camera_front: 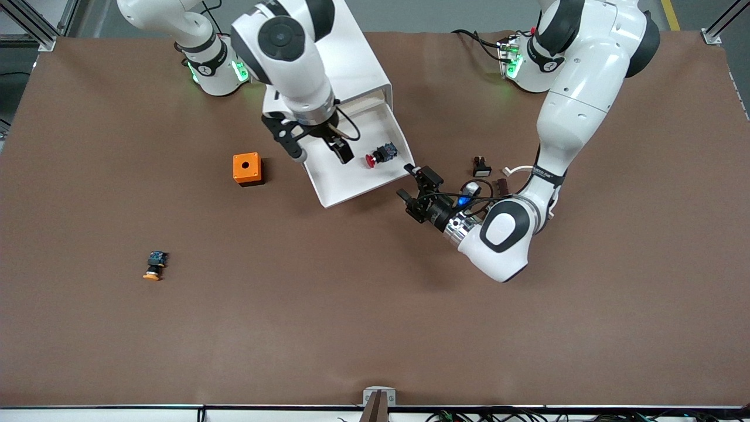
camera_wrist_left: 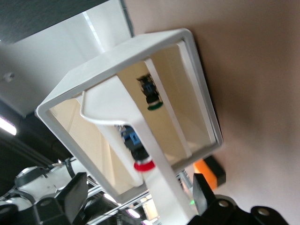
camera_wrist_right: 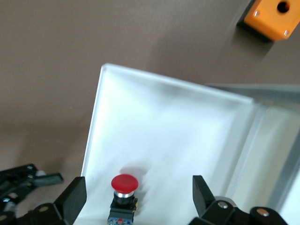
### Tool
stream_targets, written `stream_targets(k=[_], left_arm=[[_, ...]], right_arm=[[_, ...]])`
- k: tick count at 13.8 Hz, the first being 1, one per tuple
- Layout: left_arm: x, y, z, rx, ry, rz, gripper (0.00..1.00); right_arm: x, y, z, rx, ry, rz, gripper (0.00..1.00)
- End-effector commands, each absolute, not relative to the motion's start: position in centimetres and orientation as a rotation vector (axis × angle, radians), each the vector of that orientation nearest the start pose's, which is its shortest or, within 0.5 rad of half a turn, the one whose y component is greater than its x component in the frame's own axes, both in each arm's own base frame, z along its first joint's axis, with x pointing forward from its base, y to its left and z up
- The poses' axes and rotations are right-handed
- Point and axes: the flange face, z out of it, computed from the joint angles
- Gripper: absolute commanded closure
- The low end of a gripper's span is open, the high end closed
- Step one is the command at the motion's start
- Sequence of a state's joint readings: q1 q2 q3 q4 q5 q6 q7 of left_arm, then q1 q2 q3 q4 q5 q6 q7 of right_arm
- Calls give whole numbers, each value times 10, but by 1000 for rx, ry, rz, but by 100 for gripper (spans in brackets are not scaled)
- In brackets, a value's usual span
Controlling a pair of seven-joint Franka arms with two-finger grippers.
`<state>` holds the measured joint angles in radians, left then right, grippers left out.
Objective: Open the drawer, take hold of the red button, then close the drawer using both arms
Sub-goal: 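Grasp the red button in the drawer with the right gripper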
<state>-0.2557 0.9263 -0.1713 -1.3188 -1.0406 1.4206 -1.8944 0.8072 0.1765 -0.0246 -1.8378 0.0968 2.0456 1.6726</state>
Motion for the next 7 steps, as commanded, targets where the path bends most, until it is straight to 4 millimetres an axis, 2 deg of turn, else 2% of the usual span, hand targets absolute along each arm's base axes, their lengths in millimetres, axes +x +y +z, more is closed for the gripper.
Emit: stream_targets(k=[1, 4, 5, 7], left_arm=[[615, -329, 224, 1706, 1789, -1939, 1], [634, -310, 234, 1913, 1534, -1689, 1], [635, -309, 236, 1978, 1469, -1623, 1], [644, -310, 251, 2111, 1361, -1449, 1]], right_arm=[[417, 464, 412, -2719, 1472, 37, 0], [412, 492, 381, -2732, 1529, 8, 1], [410, 500, 374, -2733, 1541, 3, 1], [410, 514, 362, -2730, 1561, -7, 3]])
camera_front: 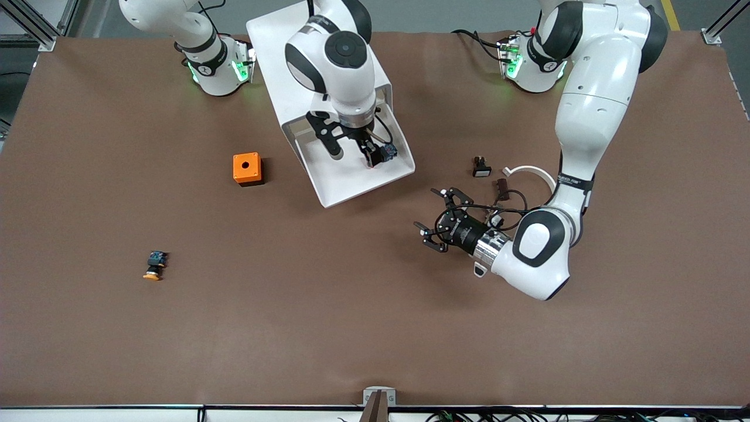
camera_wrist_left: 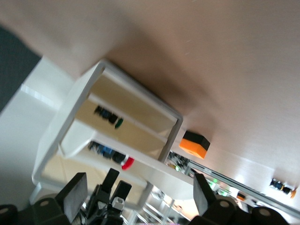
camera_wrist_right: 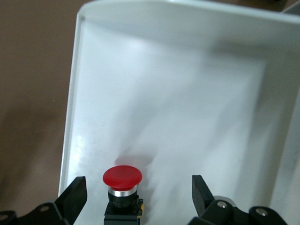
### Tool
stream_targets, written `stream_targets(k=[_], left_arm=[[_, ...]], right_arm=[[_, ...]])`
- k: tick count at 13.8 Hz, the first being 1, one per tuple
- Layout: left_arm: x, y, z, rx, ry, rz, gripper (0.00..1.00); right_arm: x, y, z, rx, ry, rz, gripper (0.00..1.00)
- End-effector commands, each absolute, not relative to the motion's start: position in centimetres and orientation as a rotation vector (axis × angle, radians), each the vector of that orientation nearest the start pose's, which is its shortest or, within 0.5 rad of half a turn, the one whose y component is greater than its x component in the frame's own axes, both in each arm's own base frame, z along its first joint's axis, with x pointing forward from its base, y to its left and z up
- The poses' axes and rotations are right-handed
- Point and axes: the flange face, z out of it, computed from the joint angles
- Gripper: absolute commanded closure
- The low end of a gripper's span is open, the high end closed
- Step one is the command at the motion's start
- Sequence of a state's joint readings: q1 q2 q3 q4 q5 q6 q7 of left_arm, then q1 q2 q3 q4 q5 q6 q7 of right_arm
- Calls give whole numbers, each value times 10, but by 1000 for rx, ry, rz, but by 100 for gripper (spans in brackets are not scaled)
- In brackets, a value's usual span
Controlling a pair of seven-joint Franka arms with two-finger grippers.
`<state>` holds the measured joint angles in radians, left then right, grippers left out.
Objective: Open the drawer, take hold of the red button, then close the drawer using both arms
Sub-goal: 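Grasp the red button in the drawer with the right gripper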
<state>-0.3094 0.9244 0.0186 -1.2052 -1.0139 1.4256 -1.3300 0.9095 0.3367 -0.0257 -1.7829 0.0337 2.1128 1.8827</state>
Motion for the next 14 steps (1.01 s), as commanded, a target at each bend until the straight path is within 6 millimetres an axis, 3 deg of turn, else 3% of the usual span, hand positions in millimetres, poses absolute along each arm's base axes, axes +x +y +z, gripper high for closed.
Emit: stream_targets(k=[1, 3, 5, 9, 11, 12, 14], left_arm=[[650, -308, 263, -2583, -1559, 1576, 1], [657, -308, 293, -2816, -1437, 1306, 1], [661, -312, 311, -2962, -1331, 1099, 1], [665, -310, 348, -3057, -1212, 774, 1], [666, -311, 367, -3087, -1168, 616, 1], [663, -322, 373, -3101, -1115, 512, 1], [657, -341, 380, -3104, -1003, 336, 1]], right_arm=[[412, 519, 358, -2724, 1573, -12, 3], [415, 528, 349, -2721, 1586, -20, 5], [414, 535, 342, -2728, 1579, -18, 12], [409, 541, 341, -2715, 1573, 4, 31], [408, 542, 340, -2706, 1587, 8, 50], [407, 543, 340, -2709, 1586, 10, 61], [404, 545, 341, -2717, 1571, 10, 95]])
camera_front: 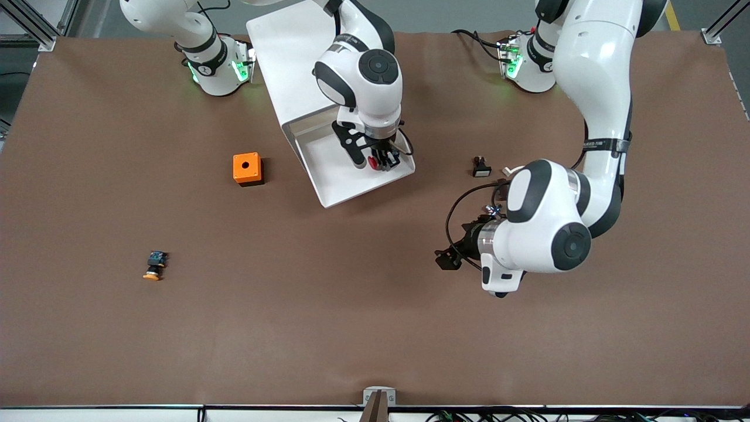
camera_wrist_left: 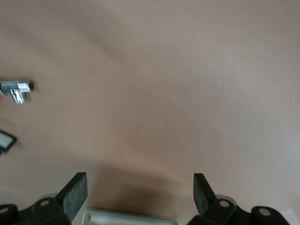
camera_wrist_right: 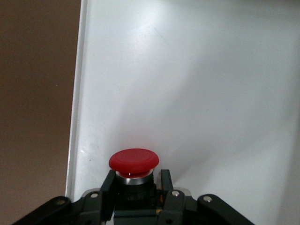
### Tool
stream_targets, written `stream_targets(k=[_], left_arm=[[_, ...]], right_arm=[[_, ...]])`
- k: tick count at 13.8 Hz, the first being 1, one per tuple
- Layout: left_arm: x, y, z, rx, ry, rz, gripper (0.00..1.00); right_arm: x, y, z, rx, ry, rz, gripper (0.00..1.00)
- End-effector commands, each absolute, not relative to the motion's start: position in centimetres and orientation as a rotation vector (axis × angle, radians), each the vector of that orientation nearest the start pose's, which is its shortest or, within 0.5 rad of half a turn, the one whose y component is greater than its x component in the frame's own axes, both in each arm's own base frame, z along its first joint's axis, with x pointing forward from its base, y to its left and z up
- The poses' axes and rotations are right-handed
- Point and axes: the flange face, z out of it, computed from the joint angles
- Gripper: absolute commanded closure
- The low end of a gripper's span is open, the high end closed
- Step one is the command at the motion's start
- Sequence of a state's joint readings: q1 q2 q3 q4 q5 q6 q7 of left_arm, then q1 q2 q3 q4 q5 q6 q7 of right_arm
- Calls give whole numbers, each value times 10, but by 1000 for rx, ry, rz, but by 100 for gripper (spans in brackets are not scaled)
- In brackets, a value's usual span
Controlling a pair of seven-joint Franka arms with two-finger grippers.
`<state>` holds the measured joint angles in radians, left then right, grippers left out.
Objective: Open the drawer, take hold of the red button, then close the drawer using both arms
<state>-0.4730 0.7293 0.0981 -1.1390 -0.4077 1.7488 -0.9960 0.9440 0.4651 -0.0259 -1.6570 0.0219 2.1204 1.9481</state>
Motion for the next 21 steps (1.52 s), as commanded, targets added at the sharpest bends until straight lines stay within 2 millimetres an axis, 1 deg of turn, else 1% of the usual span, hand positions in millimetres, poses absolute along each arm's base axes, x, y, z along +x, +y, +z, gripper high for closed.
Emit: stream_targets(k=[1, 3, 4, 5, 6, 7, 8, 9, 11, 12, 13, 14, 16, 17, 19, 20, 21], left_arm=[[652, -353, 380, -3102, -945, 267, 1], [645, -372, 381, -3098, -858, 134, 1], [641, -383, 378, -3101, -815, 62, 1], [642, -388, 379, -3112, -815, 8, 1], [641, -390, 379, -3117, -811, -1, 1], [639, -395, 377, -3119, -802, 0, 1], [637, -398, 375, -3120, -795, 2, 1], [636, -399, 375, -3122, -791, 5, 0], [635, -400, 373, -3121, -788, 12, 0], [634, -402, 372, -3123, -783, 18, 0], [630, -408, 371, -3126, -772, 20, 0], [627, -412, 368, -3125, -765, 25, 0], [622, -418, 361, -3121, -753, 34, 0], [615, -426, 353, -3117, -766, 35, 0], [604, -439, 339, -3113, -790, 27, 0], [595, -448, 334, -3112, -775, 33, 0], [590, -454, 332, -3110, -769, 38, 0]], right_arm=[[408, 543, 343, -2715, 1570, 9, 100], [424, 537, 355, -2696, 1570, 8, 100], [433, 532, 362, -2705, 1549, 23, 100], [442, 525, 375, -2725, 1521, 60, 100], [456, 516, 390, -2766, 1471, 103, 100], [469, 502, 402, -2814, 1414, 124, 100], [479, 488, 408, -2862, 1344, 131, 100], [492, 469, 415, -2911, 1236, 136, 100], [526, 424, 418, -3003, 1013, 139, 100], [546, 395, 416, -3030, 907, 144, 100], [563, 370, 413, -3056, 810, 144, 100], [579, 343, 404, -3086, 710, 124, 100], [599, 294, 376, -3103, 531, 76, 100], [607, 271, 367, -3104, 450, 51, 100], [618, 221, 335, -3110, 286, 9, 100], [621, 198, 320, -3113, 214, -11, 100], [627, 168, 307, -3114, 137, -42, 100]])
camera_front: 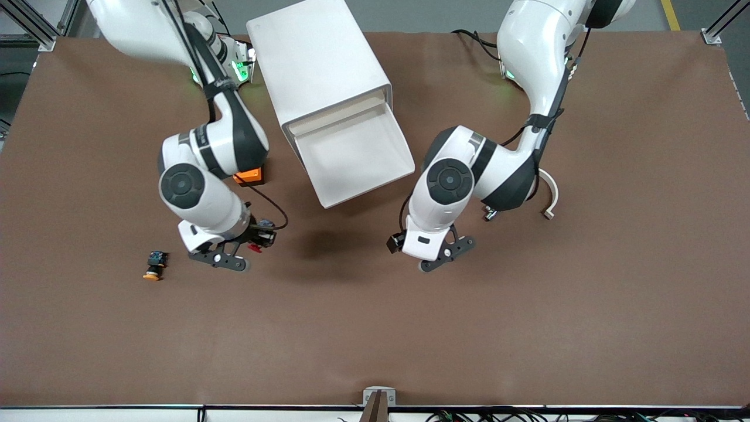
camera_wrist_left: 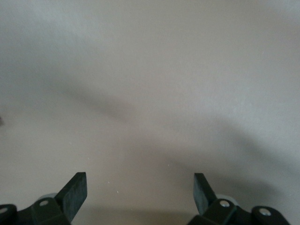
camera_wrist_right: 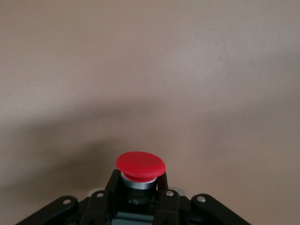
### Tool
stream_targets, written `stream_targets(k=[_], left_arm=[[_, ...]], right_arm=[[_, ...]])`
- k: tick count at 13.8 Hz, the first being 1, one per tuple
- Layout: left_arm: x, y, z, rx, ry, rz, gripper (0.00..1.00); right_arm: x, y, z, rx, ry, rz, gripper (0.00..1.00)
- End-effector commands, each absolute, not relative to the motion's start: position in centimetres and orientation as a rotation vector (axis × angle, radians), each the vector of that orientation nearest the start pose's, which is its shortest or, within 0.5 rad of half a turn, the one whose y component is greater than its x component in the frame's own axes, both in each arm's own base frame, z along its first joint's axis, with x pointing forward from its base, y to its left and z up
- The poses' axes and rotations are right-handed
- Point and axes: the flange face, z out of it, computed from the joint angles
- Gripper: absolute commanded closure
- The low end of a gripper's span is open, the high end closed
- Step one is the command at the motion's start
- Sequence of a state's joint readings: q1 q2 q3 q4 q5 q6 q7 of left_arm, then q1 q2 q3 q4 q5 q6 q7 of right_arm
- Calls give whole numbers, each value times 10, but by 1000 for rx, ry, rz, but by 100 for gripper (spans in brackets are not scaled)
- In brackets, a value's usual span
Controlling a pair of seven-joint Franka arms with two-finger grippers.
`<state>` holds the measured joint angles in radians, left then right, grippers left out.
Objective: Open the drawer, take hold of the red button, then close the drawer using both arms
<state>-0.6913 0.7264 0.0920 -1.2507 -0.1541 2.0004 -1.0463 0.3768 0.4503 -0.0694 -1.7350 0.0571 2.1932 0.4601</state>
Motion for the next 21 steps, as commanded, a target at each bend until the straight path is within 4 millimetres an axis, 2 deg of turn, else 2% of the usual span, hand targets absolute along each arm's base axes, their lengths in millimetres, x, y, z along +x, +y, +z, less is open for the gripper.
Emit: stream_targets(k=[1, 4, 6, 9, 14, 15, 16, 17, 19, 21], left_arm=[[583, -460, 328, -3107, -763, 47, 0], [562, -481, 316, -3100, -722, 73, 0], [549, -493, 311, -3101, -694, 94, 0], [532, -509, 304, -3097, -677, 116, 0], [500, -538, 302, -3093, -731, 189, 1], [496, -541, 302, -3089, -742, 211, 0], [491, -545, 302, -3094, -746, 234, 0], [488, -549, 302, -3098, -761, 265, 0], [480, -555, 303, -3104, -778, 316, 0], [465, -568, 303, -3107, -784, 365, 0]], right_arm=[[630, 143, 297, -3115, 60, -70, 100], [640, 81, 270, -3126, -59, -62, 100], [644, 56, 251, -3129, -90, -65, 100], [647, 40, 221, -3135, -85, -57, 99], [652, 35, 187, -3137, -167, -96, 99], [653, 33, 186, -3137, -185, -91, 86], [654, 33, 186, -3137, -190, -88, 26], [656, 32, 190, -3136, -176, -98, 0], [658, 33, 197, -3134, -173, -67, 0], [661, 35, 214, -3132, -172, 19, 0]])
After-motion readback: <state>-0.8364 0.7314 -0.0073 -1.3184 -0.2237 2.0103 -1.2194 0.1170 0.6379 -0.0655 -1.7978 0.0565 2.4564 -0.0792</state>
